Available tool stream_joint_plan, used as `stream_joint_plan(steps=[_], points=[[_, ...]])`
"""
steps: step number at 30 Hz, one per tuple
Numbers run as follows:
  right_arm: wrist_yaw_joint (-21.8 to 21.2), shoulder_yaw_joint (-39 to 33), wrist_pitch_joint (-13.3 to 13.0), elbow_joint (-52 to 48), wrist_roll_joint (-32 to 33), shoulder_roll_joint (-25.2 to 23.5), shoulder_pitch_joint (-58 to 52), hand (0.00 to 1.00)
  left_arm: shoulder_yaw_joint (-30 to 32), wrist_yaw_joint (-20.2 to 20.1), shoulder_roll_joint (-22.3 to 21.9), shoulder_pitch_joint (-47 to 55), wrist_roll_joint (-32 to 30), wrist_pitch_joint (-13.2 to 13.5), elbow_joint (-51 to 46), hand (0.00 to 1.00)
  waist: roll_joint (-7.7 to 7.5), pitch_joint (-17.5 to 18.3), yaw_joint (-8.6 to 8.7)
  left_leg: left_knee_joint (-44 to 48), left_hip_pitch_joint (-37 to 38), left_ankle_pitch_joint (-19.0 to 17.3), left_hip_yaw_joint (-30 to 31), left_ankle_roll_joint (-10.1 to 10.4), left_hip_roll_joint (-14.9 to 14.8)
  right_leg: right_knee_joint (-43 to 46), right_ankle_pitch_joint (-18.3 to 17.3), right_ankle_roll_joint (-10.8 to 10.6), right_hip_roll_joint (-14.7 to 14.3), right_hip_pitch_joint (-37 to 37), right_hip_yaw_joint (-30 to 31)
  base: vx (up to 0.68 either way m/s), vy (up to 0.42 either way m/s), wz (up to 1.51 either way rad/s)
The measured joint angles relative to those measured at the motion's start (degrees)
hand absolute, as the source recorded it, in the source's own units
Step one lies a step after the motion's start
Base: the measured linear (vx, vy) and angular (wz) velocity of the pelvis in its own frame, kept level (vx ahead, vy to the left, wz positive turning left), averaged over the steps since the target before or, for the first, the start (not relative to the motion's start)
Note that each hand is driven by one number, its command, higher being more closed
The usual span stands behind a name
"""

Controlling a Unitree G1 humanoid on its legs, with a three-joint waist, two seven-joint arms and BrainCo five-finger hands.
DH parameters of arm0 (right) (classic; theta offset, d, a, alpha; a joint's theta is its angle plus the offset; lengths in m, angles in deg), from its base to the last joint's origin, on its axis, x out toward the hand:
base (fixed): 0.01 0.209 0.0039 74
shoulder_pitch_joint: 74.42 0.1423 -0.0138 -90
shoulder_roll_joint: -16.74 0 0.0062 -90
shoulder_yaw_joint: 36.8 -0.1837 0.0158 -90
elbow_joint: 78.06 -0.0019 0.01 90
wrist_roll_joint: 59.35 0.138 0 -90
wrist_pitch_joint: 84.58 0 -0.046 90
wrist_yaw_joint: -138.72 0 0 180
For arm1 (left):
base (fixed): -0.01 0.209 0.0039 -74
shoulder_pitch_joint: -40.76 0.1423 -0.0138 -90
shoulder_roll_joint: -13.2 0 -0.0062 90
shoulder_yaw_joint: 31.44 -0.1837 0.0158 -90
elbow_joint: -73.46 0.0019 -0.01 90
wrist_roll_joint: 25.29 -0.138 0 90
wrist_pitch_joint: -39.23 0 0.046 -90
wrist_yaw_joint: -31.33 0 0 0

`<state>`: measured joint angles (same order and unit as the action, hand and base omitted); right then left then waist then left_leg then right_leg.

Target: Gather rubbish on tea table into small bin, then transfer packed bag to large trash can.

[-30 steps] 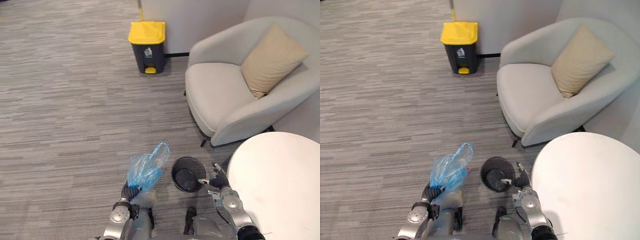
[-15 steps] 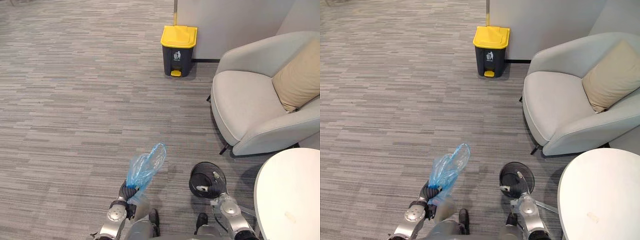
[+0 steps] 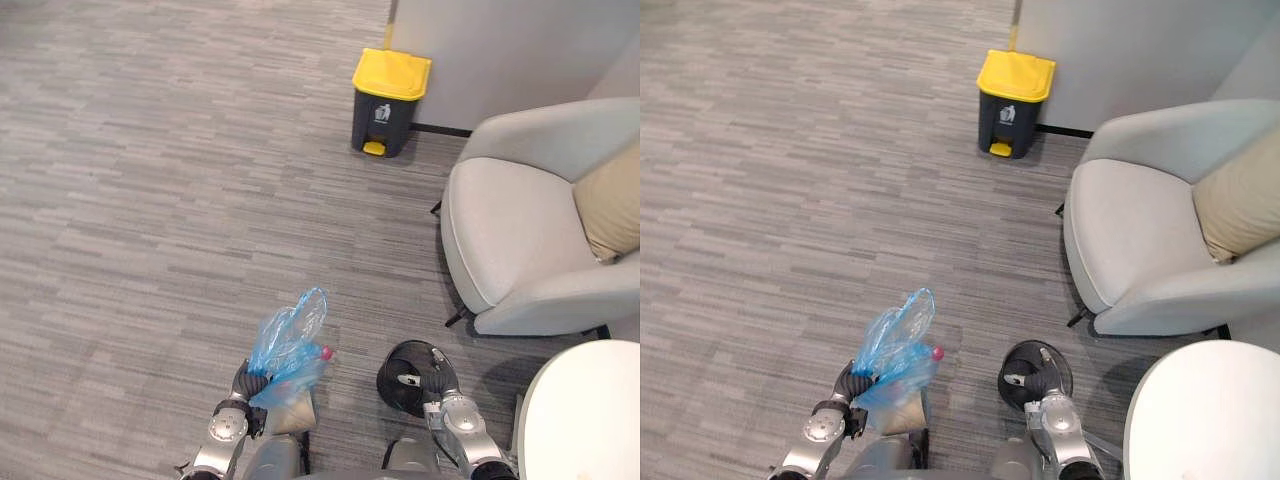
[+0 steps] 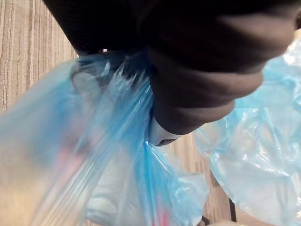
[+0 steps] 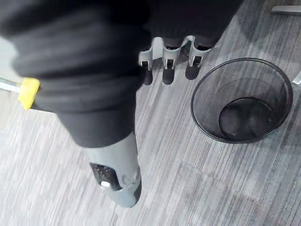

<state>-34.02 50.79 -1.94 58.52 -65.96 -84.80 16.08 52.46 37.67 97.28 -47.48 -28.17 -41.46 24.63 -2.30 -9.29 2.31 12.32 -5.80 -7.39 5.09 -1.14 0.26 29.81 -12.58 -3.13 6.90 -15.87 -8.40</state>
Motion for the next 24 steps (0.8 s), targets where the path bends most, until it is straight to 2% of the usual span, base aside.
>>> stream_joint_plan(steps=[1,2,3,4,5,7,8,9,11,12,13,16,17,18,19,20,21,22,24], points=[[0.0,-0.1,0.0,0.2,0.3,0.6,-0.6,0.0,0.0,0.0,0.0,-0.6,0.0,0.0,0.1,1.0,-0.26,0.0,0.25,0.0,1.5,-0.9,2.0,1.4,0.6,-2.3,0.5,0.5,-1.7,-0.8,0.8,0.18,-0.168,0.96],[0.0,-0.2,0.0,0.1,0.5,0.7,-0.9,0.0,0.0,0.0,-0.1,-0.8,0.0,0.1,0.0,1.0,-0.9,0.0,0.27,0.7,1.8,-1.6,2.9,2.4,1.3,-4.7,1.3,1.1,-1.6,-0.3,1.1,0.19,-0.208,1.11],[0.0,-1.3,0.0,0.4,0.5,1.2,-1.1,0.0,0.0,0.1,-0.8,-1.8,0.0,0.1,0.9,1.0,-1.32,-0.5,0.45,3.0,2.0,-3.7,4.7,3.3,2.0,-4.5,3.2,3.4,-0.8,0.8,-0.2,0.2,-0.237,0.69],[0.0,-2.4,0.0,0.3,0.5,1.3,-1.1,0.0,-0.1,0.0,-1.2,-2.0,-0.1,0.1,1.3,1.0,-0.58,-0.4,0.35,3.3,2.0,-4.1,5.0,4.0,1.4,-4.6,2.7,3.7,-1.1,1.1,-1.1,0.28,-0.268,0.55],[0.1,-4.0,0.0,0.3,0.6,1.5,-0.8,0.0,0.1,0.0,-1.6,-1.8,0.0,0.1,1.3,1.0,0.97,-0.3,0.01,3.7,2.0,-4.8,5.2,5.0,0.0,-5.7,2.3,4.1,-2.3,1.4,-2.0,0.25,-0.208,0.17],[0.1,-4.9,0.0,0.4,1.4,1.7,-0.2,0.0,0.6,0.0,-1.7,-1.6,0.0,0.0,1.3,1.0,2.46,-0.3,0.16,3.7,2.0,-5.2,2.7,6.4,-2.8,-8.7,2.5,4.5,-4.7,3.7,-3.6,0.22,-0.161,0.18],[0.1,-5.0,0.0,0.4,1.7,1.6,-0.4,0.0,1.2,0.0,-1.9,-1.6,0.0,0.1,1.3,1.0,2.46,-0.3,0.14,4.5,2.2,-5.2,1.5,7.0,-3.5,-9.8,2.6,4.7,-5.3,4.9,-3.9,0.28,-0.167,0.13],[0.1,-5.0,0.0,-0.1,1.9,1.5,-0.7,0.0,2.5,0.0,-2.4,-1.5,0.0,0.0,1.3,1.0,2.34,-0.4,0.06,9.0,1.8,-5.9,-0.6,8.8,-4.6,-12.1,2.6,4.9,-6.3,7.8,-4.0,0.27,-0.126,-0.05],[0.1,-4.9,-0.1,-1.1,2.2,1.5,-1.6,0.0,4.2,0.0,-3.3,-0.7,0.0,0.1,0.7,1.0,2.0,-0.5,-0.07,20.7,-1.1,-5.4,-4.7,10.7,-6.2,-14.2,2.3,5.8,-7.0,11.9,-3.3,0.18,-0.062,-0.22],[0.1,-4.5,-0.2,-1.4,2.5,1.5,-1.5,0.0,4.3,-0.1,-3.5,0.3,0.0,0.1,-0.3,1.0,1.94,-0.5,-0.11,27.6,-3.8,-5.9,-9.0,10.6,-8.2,-14.9,2.0,6.3,-7.1,13.6,-2.4,0.16,0.021,-0.37],[0.1,-4.5,-0.2,-1.5,2.8,1.4,-1.5,0.0,4.4,-0.1,-3.6,0.7,0.0,0.1,-0.8,1.0,1.78,-0.6,-0.2,31.1,-5.8,-7.0,-12.4,8.6,-10.2,-16.0,1.9,6.5,-7.3,14.9,-1.2,0.19,0.037,-0.41],[0.1,-4.6,-0.1,-0.9,3.8,0.9,-1.5,0.0,4.5,-0.1,-3.7,0.5,0.0,0.0,-0.8,1.0,1.76,-0.6,-0.83,28.5,-10.2,-8.4,-13.9,6.2,-11.6,-17.9,2.0,6.2,-6.7,16.3,1.8,0.17,0.135,-0.45],[0.1,-4.6,0.0,-0.6,3.8,0.7,-1.5,0.0,4.4,-0.1,-3.7,0.4,0.0,0.0,-0.8,1.0,1.6,-0.7,-1.0,26.7,-11.2,-8.4,-13.7,6.2,-11.2,-18.4,2.0,5.6,-6.2,16.7,2.3,0.18,0.226,-0.47],[0.2,-4.7,0.0,-0.3,3.8,0.5,-1.5,0.0,4.3,-0.1,-3.8,0.2,0.0,0.0,-0.8,1.0,1.18,-0.9,-1.21,21.0,-12.5,-8.0,-13.0,6.3,-10.0,-18.8,1.7,4.6,-5.0,16.9,3.2,0.2,0.261,-0.41],[0.2,-4.9,0.0,-0.1,3.8,0.8,-1.5,0.0,4.0,-0.2,-4.0,-0.3,0.0,0.0,-0.8,1.0,1.5,-1.0,-1.41,12.6,-12.7,-6.0,-11.7,7.4,-8.8,-18.7,0.8,2.6,-4.0,17.3,4.3,0.2,0.283,-0.41],[0.2,-5.0,0.0,-0.1,3.8,1.2,-1.6,0.0,4.0,-0.1,-4.4,-0.4,0.0,0.1,-0.8,1.0,2.35,-0.8,-1.48,7.3,-11.9,-3.5,-10.2,7.6,-8.5,-18.5,0.2,1.4,-4.1,17.4,4.9,0.3,0.424,-0.53],[0.2,-4.8,0.1,0.5,3.8,1.6,-1.6,0.0,4.0,-0.1,-4.7,-0.5,0.0,0.0,-0.6,1.0,3.0,-1.1,-1.87,4.5,-10.1,5.2,-10.2,6.1,-7.9,-17.6,-1.1,-0.6,-3.9,17.6,7.0,0.27,0.376,-0.46],[0.2,-4.4,0.3,1.1,3.8,1.1,-1.6,0.0,3.9,-0.1,-4.7,-0.5,0.0,0.0,-0.6,1.0,1.84,-0.6,-1.93,4.6,-9.8,4.0,-11.4,5.7,-6.6,-17.7,-1.5,-1.1,-2.5,17.6,7.5,0.29,0.363,-0.37],[0.2,-4.5,0.3,1.1,3.6,0.6,-2.0,0.0,3.8,-0.2,-3.8,-1.0,0.0,0.0,-0.7,1.0,-0.03,0.2,-1.66,6.4,-10.4,0.5,-13.0,3.0,-2.6,-15.4,-3.5,-3.4,1.9,16.8,9.0,0.28,0.273,-0.08]])
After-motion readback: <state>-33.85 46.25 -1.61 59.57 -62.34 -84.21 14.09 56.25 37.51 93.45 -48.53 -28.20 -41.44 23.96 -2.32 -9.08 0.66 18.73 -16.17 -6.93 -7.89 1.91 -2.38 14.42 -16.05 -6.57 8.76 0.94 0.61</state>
